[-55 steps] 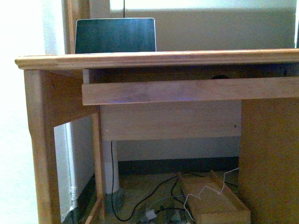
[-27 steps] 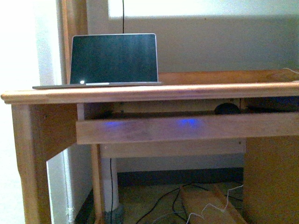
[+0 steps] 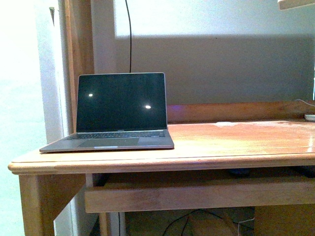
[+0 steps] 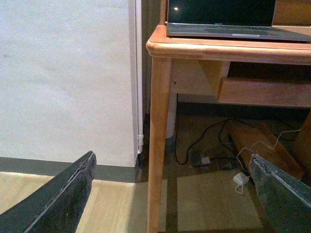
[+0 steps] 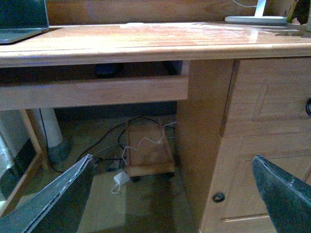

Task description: Place mouse

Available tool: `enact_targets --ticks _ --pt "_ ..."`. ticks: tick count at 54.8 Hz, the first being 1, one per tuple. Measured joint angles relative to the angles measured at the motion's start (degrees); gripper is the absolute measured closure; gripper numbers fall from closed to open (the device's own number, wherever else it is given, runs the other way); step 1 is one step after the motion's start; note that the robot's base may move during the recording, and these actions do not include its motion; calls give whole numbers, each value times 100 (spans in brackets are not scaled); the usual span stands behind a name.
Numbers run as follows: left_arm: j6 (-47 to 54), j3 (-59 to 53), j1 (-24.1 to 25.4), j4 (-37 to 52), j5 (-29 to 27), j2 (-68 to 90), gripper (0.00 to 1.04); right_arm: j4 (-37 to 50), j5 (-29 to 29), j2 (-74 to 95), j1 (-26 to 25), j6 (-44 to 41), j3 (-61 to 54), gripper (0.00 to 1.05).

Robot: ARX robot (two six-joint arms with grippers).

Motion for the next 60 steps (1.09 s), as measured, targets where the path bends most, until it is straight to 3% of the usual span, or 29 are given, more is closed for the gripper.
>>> enact_targets --ticks 5,16,21,30,46,60 --pt "-243 310 -2 -354 177 835 8 0 -2 0 0 0 0 7" --pt "986 772 -4 1843 654 3827 8 0 -2 0 0 0 0 7" --pt "2476 1200 4 3432 730 5591 8 0 -2 0 0 0 0 7" --pt "5149 2070 0 5466 905 7967 8 0 -2 0 0 0 0 7" --pt "7423 3375 -184 6048 1672 10069 8 0 -2 0 0 -2 0 7" --pt "8041 4489 -439 6137 2135 11241 8 0 -2 0 0 0 0 7"
